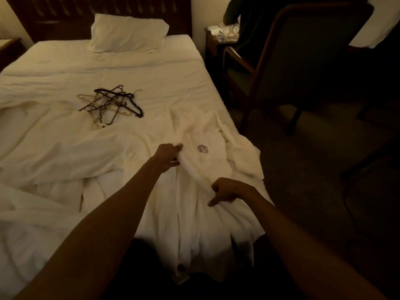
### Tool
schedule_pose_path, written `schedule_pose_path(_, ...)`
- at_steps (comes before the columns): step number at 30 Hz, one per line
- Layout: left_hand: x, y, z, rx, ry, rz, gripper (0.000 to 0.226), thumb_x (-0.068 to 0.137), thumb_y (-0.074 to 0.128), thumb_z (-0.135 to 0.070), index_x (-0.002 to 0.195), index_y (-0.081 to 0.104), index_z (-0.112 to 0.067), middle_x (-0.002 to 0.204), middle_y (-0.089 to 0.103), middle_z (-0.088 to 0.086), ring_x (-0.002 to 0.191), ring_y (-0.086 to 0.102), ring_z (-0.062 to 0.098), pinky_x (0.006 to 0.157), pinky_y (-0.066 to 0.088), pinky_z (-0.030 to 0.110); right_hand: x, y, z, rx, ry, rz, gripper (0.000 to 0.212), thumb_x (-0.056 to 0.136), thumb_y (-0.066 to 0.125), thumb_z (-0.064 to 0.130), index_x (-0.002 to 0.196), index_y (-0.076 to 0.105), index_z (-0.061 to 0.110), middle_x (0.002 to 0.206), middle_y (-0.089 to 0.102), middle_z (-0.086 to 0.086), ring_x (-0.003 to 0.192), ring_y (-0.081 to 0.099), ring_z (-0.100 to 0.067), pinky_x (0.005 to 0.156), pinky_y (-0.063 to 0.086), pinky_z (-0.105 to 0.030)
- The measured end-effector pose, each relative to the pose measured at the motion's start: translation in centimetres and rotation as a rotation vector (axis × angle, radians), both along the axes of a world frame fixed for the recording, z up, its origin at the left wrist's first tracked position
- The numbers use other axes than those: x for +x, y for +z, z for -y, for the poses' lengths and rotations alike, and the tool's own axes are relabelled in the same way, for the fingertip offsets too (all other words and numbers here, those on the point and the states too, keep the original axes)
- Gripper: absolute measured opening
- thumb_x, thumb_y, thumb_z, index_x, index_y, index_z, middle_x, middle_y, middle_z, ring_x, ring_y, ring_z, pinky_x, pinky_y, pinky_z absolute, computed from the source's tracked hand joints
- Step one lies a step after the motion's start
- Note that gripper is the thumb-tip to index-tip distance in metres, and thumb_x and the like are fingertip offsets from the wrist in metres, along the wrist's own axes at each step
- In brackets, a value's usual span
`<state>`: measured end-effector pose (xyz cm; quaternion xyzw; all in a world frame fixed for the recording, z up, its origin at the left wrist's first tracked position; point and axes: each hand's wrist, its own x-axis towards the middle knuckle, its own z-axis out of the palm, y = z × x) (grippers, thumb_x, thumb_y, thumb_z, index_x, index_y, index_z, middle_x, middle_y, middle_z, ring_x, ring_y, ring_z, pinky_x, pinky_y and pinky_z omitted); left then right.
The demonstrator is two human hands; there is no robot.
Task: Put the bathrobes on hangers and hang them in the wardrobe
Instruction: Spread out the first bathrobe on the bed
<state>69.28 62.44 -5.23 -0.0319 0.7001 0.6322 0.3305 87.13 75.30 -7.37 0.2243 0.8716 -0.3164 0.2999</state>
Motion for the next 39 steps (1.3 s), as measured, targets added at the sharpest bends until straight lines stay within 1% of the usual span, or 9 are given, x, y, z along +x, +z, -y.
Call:
schedule_pose_path(6, 4.4, -0.7, 1.6, -0.103, -0.240, 0.147, 0.028, 0.091, 0.071, -0.025, 0.107, 0.058, -0.006, 0.102, 0.064, 0.012, 0.085, 0.066, 0.028, 0.071, 0.060, 0.041, 2.0, 1.4, 2.4, 0.032, -0.012, 0.021, 0.062, 0.090, 0.067, 0.033, 0.134, 0.039, 0.001, 0.135, 0.044, -0.016, 0.112, 0.057, -0.032, 0.070, 0.057, -0.033)
schedule_pose_path(13, 2.1, 1.4, 3.1, -0.097, -0.014, -0.045, 0.012, 0.099, 0.057, -0.017, 0.092, 0.055, -0.008, 0.092, 0.059, 0.011, 0.074, 0.057, 0.022, 0.056, 0.049, 0.034, 1.5, 3.7, 6.3, -0.654, -0.179, -0.132, 0.042, 0.090, 0.067, 0.020, 0.126, 0.057, 0.001, 0.124, 0.063, -0.016, 0.109, 0.064, -0.027, 0.085, 0.057, -0.033)
schedule_pose_path(19, 1.9, -0.7, 6.3, -0.246, -0.188, 0.067, 0.031, 0.101, 0.054, -0.032, 0.112, 0.053, -0.003, 0.110, 0.063, 0.017, 0.087, 0.062, 0.029, 0.077, 0.054, 0.044, 1.1, 2.0, 6.0, -0.529, 0.033, 0.495, 0.041, 0.097, 0.056, 0.018, 0.135, 0.052, 0.003, 0.134, 0.058, -0.018, 0.116, 0.060, -0.032, 0.102, 0.046, -0.050)
schedule_pose_path(22, 3.0, -1.9, 6.5, -0.407, -0.400, 0.047, 0.045, 0.090, 0.067, -0.047, 0.111, 0.059, -0.008, 0.109, 0.066, 0.012, 0.092, 0.066, 0.029, 0.069, 0.057, 0.040, 0.3, 2.6, 4.2, -0.437, -0.067, 0.304, 0.039, 0.098, 0.055, 0.019, 0.133, 0.052, 0.001, 0.131, 0.059, -0.019, 0.108, 0.061, -0.029, 0.098, 0.049, -0.046)
schedule_pose_path(26, 3.4, -1.4, 5.7, -0.358, -0.477, 0.020, 0.007, 0.096, 0.056, -0.005, 0.092, 0.061, -0.002, 0.103, 0.066, 0.023, 0.079, 0.066, 0.033, 0.082, 0.058, 0.051, -1.7, 3.3, 0.3, -0.261, -0.296, -0.078, 0.027, 0.094, 0.063, 0.019, 0.112, 0.062, -0.001, 0.098, 0.068, -0.012, 0.073, 0.063, -0.016, 0.070, 0.053, -0.030)
schedule_pose_path(28, 3.1, -0.2, 5.7, -0.227, -0.401, 0.040, 0.017, 0.097, 0.046, 0.005, 0.087, 0.059, 0.000, 0.089, 0.065, 0.022, 0.081, 0.064, 0.035, 0.084, 0.055, 0.056, -2.3, 3.0, -0.9, -0.140, -0.290, 0.012, 0.018, 0.091, 0.067, 0.024, 0.091, 0.064, 0.006, 0.085, 0.064, -0.004, 0.068, 0.058, -0.013, 0.064, 0.049, -0.027)
schedule_pose_path(31, 3.0, 0.0, 6.6, -0.091, -0.229, 0.132, 0.024, 0.096, 0.037, 0.008, 0.085, 0.057, 0.000, 0.089, 0.062, 0.019, 0.082, 0.062, 0.034, 0.076, 0.053, 0.049, -1.6, 1.9, -0.5, -0.116, -0.239, 0.334, 0.032, 0.085, 0.071, 0.041, 0.087, 0.061, 0.011, 0.079, 0.062, -0.002, 0.072, 0.059, -0.015, 0.070, 0.051, -0.029)
schedule_pose_path(35, 4.3, -2.3, 8.4, -0.142, -0.073, 0.082, 0.014, 0.096, 0.055, -0.021, 0.087, 0.062, -0.013, 0.088, 0.064, 0.006, 0.082, 0.062, 0.025, 0.069, 0.044, 0.028, 0.3, -0.7, 0.9, 0.188, -0.269, -0.010, 0.093, 0.074, 0.075, 0.057, 0.139, 0.037, 0.002, 0.125, 0.055, -0.016, 0.113, 0.056, -0.030, 0.101, 0.046, -0.042)
schedule_pose_path(39, 5.9, -3.2, 9.0, -0.037, -0.209, 0.324, 0.064, 0.082, 0.066, -0.063, 0.126, 0.055, -0.018, 0.121, 0.065, 0.007, 0.111, 0.061, 0.029, 0.087, 0.054, 0.046, 1.9, -1.6, 1.4, 0.138, -0.415, -0.058, 0.127, 0.068, 0.073, 0.066, 0.151, 0.004, 0.000, 0.155, 0.023, -0.019, 0.140, 0.029, -0.037, 0.111, 0.032, -0.047)
